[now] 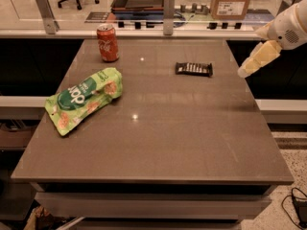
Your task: Move rxbar chocolate near green rice chip bag
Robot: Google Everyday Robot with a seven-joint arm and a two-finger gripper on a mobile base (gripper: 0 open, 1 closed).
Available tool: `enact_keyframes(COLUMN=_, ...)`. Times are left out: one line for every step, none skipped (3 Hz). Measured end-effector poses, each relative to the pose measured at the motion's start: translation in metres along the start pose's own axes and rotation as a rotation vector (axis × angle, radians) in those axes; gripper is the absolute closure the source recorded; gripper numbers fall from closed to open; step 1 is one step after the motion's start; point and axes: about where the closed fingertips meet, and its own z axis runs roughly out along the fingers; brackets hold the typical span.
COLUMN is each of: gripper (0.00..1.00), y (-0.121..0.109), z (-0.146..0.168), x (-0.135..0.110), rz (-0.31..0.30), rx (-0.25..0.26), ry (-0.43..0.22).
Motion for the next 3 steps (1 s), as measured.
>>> enact_keyframes(gripper=0.0, y=-0.002, z=0.013, x=-0.002, rz=0.009, rx=-0.025, ry=-0.034)
enact_keyframes(gripper=0.0, y=-0.005, z=0.025, x=-0.003, rz=0.018, rx=-0.045, ry=-0.058)
enact_keyframes(gripper=0.0, y=-0.007, z=0.046, x=-0.006, rz=0.026, rx=-0.082, ry=-0.084)
